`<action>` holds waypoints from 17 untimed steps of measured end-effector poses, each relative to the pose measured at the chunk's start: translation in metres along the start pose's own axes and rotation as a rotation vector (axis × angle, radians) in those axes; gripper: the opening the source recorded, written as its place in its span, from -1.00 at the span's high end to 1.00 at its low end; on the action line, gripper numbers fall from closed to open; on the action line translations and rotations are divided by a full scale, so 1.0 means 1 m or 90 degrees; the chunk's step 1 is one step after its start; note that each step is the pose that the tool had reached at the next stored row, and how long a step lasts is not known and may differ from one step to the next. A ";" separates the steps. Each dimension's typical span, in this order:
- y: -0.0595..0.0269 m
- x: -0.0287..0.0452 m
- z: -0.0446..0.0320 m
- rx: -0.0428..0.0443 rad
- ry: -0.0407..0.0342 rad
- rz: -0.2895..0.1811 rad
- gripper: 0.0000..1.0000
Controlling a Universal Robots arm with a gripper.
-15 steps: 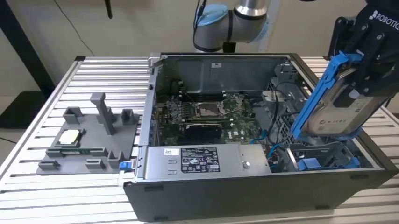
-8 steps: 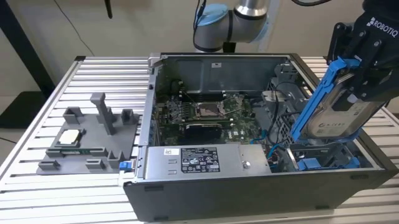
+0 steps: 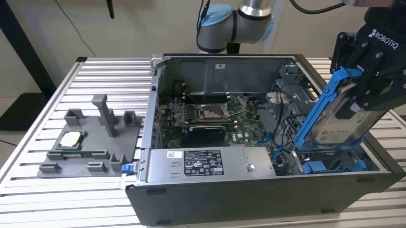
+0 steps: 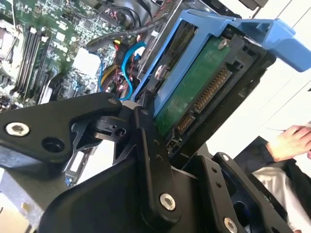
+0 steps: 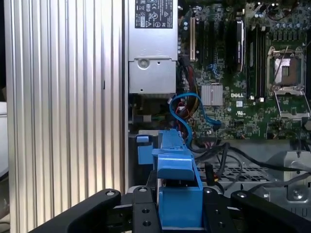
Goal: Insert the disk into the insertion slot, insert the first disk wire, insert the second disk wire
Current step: 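Insert the disk into the insertion slot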
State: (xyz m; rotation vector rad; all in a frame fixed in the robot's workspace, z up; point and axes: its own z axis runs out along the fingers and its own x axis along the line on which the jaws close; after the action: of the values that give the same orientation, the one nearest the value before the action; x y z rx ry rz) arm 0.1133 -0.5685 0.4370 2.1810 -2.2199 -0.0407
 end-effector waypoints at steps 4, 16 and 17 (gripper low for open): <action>-0.0048 -0.0001 0.0061 0.0000 0.0000 -0.001 0.35; -0.0120 0.0015 0.0247 0.0000 -0.0001 -0.001 0.35; -0.0123 0.0016 0.0258 0.0000 -0.0002 -0.001 0.35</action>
State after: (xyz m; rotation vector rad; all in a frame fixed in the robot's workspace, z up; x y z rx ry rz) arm 0.1246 -0.5704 0.4107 2.1824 -2.2190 -0.0410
